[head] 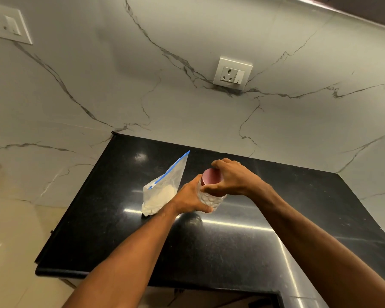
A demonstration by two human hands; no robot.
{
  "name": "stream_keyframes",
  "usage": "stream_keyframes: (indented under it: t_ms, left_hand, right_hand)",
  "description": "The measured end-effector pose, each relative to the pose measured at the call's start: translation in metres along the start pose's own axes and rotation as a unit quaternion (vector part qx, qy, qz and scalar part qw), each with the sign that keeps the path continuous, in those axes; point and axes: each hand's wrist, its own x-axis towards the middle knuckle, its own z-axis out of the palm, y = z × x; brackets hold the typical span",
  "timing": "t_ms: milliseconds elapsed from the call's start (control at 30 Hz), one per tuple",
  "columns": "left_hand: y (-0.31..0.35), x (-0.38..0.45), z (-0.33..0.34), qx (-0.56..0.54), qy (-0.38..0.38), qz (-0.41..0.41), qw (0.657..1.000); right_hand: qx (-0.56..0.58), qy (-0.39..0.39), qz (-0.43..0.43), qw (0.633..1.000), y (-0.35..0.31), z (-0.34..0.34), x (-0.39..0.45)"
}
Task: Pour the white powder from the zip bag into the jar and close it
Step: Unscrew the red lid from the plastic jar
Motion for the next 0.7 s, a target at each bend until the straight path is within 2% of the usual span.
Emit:
stream_keyframes:
  t_ms: [100, 167, 400, 467, 567, 700]
  left_hand:
    - [-0.001, 0.002, 0.0, 0.004, 0.007, 0.0, 1.0]
    - [-0.004, 0.002, 0.002, 0.007, 0.009, 0.0, 1.0]
    - [-0.006, 0.0, 0.003, -0.044, 0.029, 0.003, 0.999]
    - [-0.004, 0.0, 0.003, -0.047, 0.034, 0.012, 0.998]
    - [0.0, 0.001, 0.001, -0.041, 0.034, 0.03, 0.998]
    - [0.006, 0.004, 0.002, 0.0, 0.03, 0.048, 0.998]
  right_hand:
    - [-0.014, 0.039, 0.054, 0.998, 0.001, 0.008, -0.002]
    - [0.001, 0.052, 0.059, 0.997, 0.002, 0.013, -0.002]
    - [0.189, 0.069, -0.008, 0.98, 0.006, 0.021, -0.005]
    - [0.239, 0.088, 0.005, 0.967, 0.008, 0.029, -0.008]
    - [0.265, 0.133, 0.053, 0.953, 0.006, 0.045, -0.015]
    - [0.302, 0.221, 0.058, 0.926, 0.001, 0.062, -0.021]
